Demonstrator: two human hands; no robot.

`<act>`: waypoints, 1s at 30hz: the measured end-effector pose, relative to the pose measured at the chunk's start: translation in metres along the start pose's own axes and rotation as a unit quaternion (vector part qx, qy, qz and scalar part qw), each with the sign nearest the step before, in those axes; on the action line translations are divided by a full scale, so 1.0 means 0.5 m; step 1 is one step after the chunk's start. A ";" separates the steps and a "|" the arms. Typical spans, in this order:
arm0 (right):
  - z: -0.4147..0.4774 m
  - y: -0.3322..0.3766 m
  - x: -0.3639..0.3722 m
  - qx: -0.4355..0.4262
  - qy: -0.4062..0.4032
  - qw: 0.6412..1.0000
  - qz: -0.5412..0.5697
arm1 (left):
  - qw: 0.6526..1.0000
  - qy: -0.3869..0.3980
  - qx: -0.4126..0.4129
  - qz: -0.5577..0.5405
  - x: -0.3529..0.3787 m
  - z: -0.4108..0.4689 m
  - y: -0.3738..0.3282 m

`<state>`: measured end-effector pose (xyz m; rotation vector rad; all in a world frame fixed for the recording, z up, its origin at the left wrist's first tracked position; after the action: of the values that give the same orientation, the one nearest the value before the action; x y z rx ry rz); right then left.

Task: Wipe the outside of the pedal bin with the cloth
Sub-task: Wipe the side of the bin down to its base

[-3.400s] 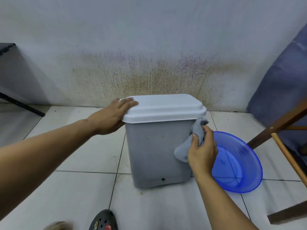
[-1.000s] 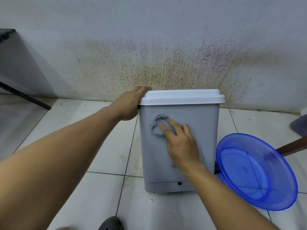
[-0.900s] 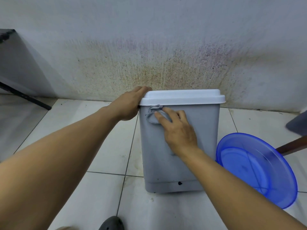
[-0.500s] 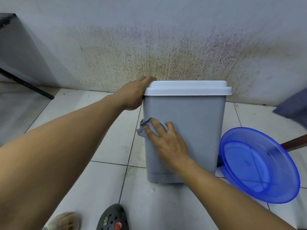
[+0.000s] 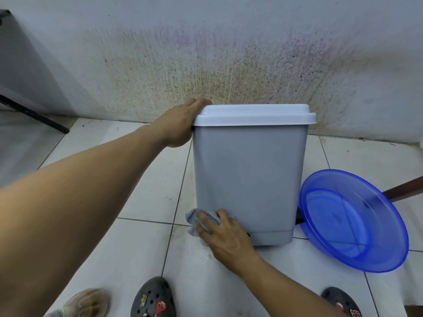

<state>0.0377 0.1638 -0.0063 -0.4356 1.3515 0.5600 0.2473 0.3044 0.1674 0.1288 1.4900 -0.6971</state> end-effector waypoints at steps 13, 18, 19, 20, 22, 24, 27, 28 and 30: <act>-0.182 -0.129 0.005 0.039 -0.012 0.999 -0.003 | 1.000 -0.015 -0.008 0.004 -0.001 -0.003 0.008; -0.246 -0.235 0.001 0.316 0.018 0.942 0.109 | 0.999 -0.023 -0.019 0.018 0.000 -0.007 0.012; -0.257 -0.251 -0.001 0.361 0.001 0.923 0.129 | 0.999 -0.021 -0.022 0.021 0.000 -0.008 0.012; -0.262 -0.261 -0.004 0.385 -0.019 0.912 0.139 | 0.999 -0.019 -0.026 0.025 -0.001 -0.009 0.014; -0.247 -0.250 -0.012 0.369 -0.048 0.917 0.145 | 0.999 -0.013 -0.032 0.033 -0.002 -0.010 0.015; -0.210 -0.208 -0.013 0.325 -0.043 0.934 0.140 | 0.998 -0.008 -0.035 0.042 -0.001 -0.010 0.013; -0.143 -0.110 -0.003 0.238 -0.001 0.960 0.150 | 0.997 -0.004 -0.040 0.059 0.000 -0.012 0.008; -0.121 -0.072 0.000 0.188 0.003 0.971 0.146 | 0.997 -0.005 -0.042 0.065 -0.001 -0.013 0.007; -0.086 -0.007 0.007 0.108 0.020 0.985 0.133 | 0.997 -0.007 -0.043 0.071 -0.001 -0.014 0.007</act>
<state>0.0064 0.1360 -0.0171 -0.0905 1.5014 0.6178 0.2431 0.3110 0.1658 0.1626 1.4799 -0.5189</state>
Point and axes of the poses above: each hand's wrist, its own z-axis towards the middle knuckle, its own x-axis out of the palm, y = z × x, the point moved 4 cm from there along z, towards the middle knuckle, and after that the axes turned 3 degrees about x, right-handed, at the moved point
